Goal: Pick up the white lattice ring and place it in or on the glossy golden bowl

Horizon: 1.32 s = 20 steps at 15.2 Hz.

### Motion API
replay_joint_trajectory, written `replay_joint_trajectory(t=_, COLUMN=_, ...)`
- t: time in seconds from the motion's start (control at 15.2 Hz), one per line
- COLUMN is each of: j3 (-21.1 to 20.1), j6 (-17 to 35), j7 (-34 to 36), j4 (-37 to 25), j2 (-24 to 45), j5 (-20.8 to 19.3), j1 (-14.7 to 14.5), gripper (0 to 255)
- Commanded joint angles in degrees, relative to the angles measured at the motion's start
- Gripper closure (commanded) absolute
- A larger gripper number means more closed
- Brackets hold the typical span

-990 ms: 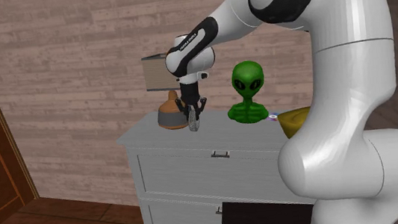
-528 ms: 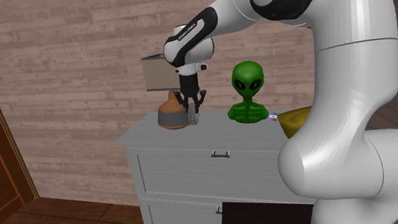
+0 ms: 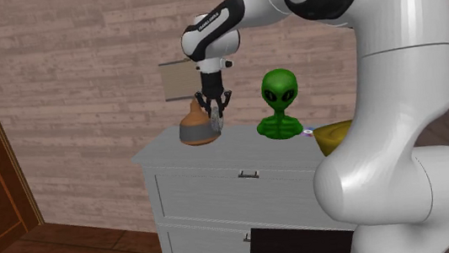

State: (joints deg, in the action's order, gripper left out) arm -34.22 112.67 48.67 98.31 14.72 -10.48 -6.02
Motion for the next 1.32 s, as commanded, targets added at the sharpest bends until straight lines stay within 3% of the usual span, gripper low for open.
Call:
replay_joint_trajectory(t=0.0, j3=-0.1, j6=-1.5, j7=-0.2, j4=-1.3, j2=-0.3, j5=0.3, j1=0.0, gripper=255)
replay_joint_trajectory(t=0.92, j3=-0.5, j6=-11.6, j7=-1.0, j4=-11.0, j2=-0.9, j5=1.0, j1=-0.5, gripper=255)
replay_joint_trajectory(t=1.25, j3=1.4, j6=-9.0, j7=-9.2, j4=-0.9, j2=-10.4, j5=6.9, j1=5.7, gripper=255)
